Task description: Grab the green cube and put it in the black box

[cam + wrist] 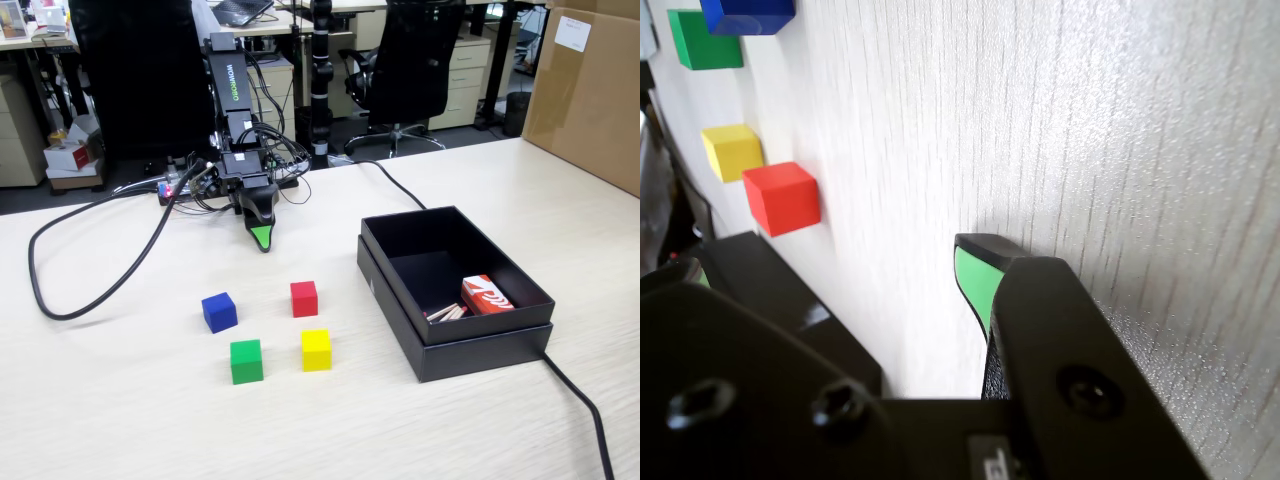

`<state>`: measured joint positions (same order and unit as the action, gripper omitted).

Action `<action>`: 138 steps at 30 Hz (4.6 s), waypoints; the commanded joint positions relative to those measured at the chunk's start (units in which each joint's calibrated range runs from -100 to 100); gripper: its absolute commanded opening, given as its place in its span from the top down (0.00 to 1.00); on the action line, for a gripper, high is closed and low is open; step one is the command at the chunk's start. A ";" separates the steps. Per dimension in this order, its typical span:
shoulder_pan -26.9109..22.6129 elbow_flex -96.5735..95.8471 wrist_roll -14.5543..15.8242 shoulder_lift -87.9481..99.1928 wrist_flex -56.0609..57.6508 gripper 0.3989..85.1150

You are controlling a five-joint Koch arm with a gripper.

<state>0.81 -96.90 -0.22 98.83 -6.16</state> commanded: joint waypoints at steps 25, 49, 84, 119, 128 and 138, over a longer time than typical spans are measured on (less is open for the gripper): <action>0.00 -0.93 -0.05 -0.44 1.10 0.43; 0.00 -0.93 -0.05 -0.44 1.10 0.43; -0.63 -0.11 0.05 -0.79 1.19 0.44; 2.83 64.08 1.03 -39.91 51.81 0.44; 3.22 96.53 1.03 -60.68 69.09 0.45; 5.37 124.28 1.07 -88.91 71.94 0.45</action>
<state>5.74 21.31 0.90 12.23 65.62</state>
